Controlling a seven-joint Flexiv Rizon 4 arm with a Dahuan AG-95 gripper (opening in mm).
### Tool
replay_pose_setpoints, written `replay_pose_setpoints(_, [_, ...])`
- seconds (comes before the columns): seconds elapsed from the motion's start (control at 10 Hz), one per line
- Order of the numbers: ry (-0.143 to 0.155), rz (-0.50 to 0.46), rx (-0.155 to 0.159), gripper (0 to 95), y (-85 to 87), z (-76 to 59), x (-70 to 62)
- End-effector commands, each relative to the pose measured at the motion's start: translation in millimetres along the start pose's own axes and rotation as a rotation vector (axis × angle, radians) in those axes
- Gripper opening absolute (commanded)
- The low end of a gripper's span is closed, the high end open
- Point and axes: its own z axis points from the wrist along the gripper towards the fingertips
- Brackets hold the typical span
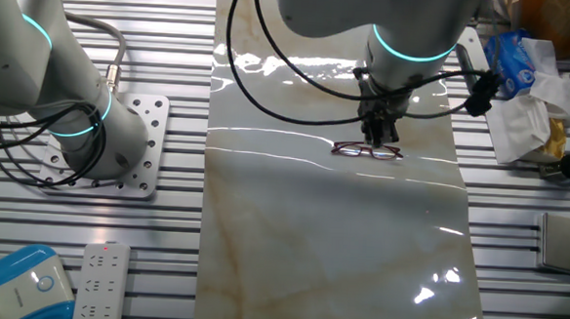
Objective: Unfold the leg of the glasses (with one hand)
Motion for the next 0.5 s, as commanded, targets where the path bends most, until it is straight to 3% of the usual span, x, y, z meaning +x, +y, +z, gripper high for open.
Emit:
replay_pose_setpoints(0.1, [0.002,0.015,0.014,38.0,1.7,2.4,0.7])
replay_pose_setpoints(0.2, [-0.002,0.022,0.015,19.0,0.9,3.2,0.8])
replay_pose_setpoints(0.5, [-0.018,0.032,0.006,19.0,1.3,11.7,1.3])
